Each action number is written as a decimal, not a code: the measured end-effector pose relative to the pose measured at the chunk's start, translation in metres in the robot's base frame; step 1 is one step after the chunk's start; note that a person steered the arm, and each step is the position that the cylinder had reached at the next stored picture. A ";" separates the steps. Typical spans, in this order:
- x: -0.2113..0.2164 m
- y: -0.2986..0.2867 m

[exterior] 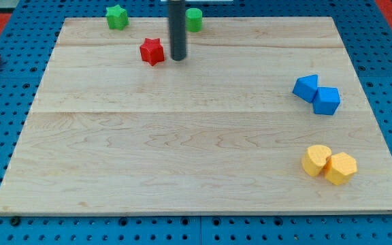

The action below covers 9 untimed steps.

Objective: Move the blue triangle top left to the blue cube

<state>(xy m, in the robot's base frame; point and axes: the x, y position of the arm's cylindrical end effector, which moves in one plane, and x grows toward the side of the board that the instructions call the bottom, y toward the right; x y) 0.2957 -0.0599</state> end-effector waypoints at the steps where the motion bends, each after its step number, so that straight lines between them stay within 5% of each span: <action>1: -0.002 -0.029; 3: 0.094 0.065; 5: 0.030 0.299; 6: 0.088 0.315; 7: 0.113 0.218; 8: 0.086 0.083; 9: 0.072 0.054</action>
<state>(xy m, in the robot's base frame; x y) 0.3677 -0.0056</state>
